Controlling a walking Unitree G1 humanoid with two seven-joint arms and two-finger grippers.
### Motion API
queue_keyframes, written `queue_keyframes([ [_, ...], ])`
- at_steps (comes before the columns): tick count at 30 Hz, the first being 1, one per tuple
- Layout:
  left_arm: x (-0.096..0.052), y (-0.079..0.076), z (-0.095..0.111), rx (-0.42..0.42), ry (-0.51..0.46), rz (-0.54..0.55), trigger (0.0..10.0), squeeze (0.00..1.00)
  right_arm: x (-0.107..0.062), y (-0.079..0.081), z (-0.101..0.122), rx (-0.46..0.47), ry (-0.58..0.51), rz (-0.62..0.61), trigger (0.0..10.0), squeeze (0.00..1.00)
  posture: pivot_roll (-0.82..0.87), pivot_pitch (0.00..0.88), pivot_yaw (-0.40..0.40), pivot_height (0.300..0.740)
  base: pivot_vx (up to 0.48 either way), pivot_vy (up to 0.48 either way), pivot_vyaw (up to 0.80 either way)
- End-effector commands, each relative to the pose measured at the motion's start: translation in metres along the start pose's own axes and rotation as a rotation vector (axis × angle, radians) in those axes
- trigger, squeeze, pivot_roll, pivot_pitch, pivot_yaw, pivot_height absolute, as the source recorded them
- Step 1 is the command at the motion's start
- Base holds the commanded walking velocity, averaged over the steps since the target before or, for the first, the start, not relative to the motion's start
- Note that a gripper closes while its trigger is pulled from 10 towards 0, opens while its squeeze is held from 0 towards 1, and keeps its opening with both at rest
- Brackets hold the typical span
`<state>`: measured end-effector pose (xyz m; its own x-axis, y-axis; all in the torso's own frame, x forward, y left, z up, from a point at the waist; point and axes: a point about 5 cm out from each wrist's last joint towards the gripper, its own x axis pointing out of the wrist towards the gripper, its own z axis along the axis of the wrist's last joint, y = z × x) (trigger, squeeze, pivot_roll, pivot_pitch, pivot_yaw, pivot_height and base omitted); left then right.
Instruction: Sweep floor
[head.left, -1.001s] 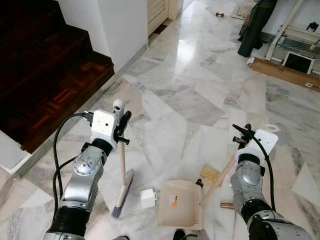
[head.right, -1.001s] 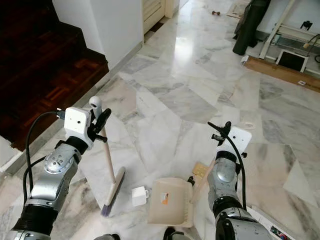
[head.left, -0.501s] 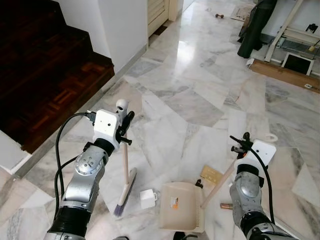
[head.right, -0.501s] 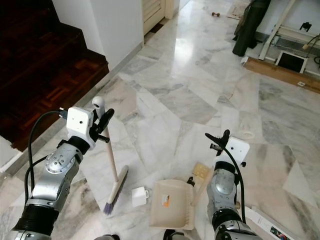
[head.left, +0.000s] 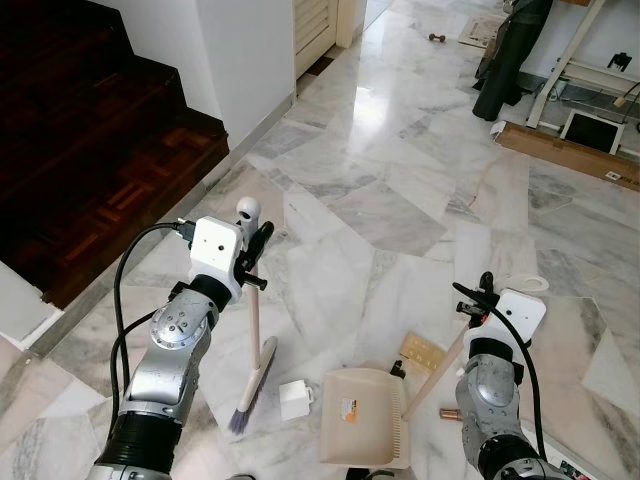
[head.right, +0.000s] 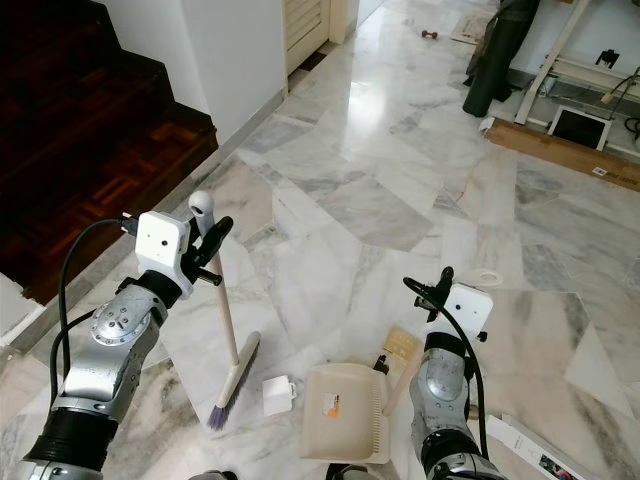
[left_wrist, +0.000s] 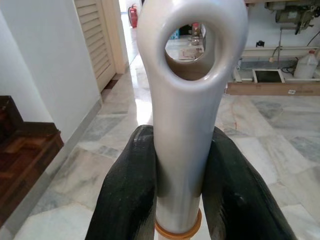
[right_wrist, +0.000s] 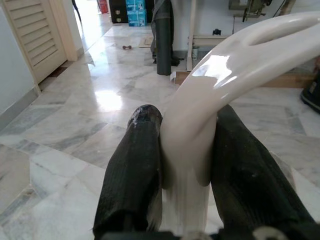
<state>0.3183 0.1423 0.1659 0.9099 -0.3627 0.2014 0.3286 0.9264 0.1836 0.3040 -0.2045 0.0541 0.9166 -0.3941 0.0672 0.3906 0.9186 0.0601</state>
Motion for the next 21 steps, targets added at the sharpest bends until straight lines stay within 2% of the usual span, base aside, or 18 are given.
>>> queue_keyframes([
  [1, 0.004, -0.001, 0.009, 0.007, -0.031, -0.012, 10.0, 0.00, -0.016, -0.009, -0.026, -0.011, 0.150, -0.029, 10.0, 0.00, 0.23, 0.197, -0.015, 0.740, 0.000, 0.000, 0.00],
  [4, 0.005, -0.001, 0.008, 0.003, -0.030, -0.008, 10.0, 0.00, 0.001, -0.015, -0.007, 0.019, 0.058, -0.070, 10.0, 0.00, 0.22, 0.190, -0.018, 0.740, 0.000, 0.000, 0.00],
  [6, 0.006, -0.002, 0.008, -0.002, -0.033, -0.012, 10.0, 0.00, 0.021, -0.019, 0.023, 0.055, -0.075, -0.099, 10.0, 0.00, 0.21, 0.181, -0.021, 0.740, 0.000, 0.000, 0.00],
  [9, 0.008, -0.003, 0.008, -0.007, -0.036, -0.012, 10.0, 0.00, 0.032, -0.017, 0.046, 0.101, -0.180, -0.111, 10.0, 0.00, 0.20, 0.170, -0.024, 0.740, 0.000, 0.000, 0.00],
  [14, 0.013, -0.005, 0.009, -0.014, -0.046, -0.016, 10.0, 0.00, 0.046, -0.014, 0.083, 0.178, -0.331, -0.120, 10.0, 0.00, 0.20, 0.155, -0.024, 0.740, 0.000, 0.000, 0.00],
  [21, 0.017, -0.006, 0.009, -0.016, -0.053, -0.020, 10.0, 0.00, 0.053, -0.011, 0.111, 0.233, -0.433, -0.120, 10.0, 0.00, 0.19, 0.140, -0.024, 0.740, 0.000, 0.000, 0.00],
])
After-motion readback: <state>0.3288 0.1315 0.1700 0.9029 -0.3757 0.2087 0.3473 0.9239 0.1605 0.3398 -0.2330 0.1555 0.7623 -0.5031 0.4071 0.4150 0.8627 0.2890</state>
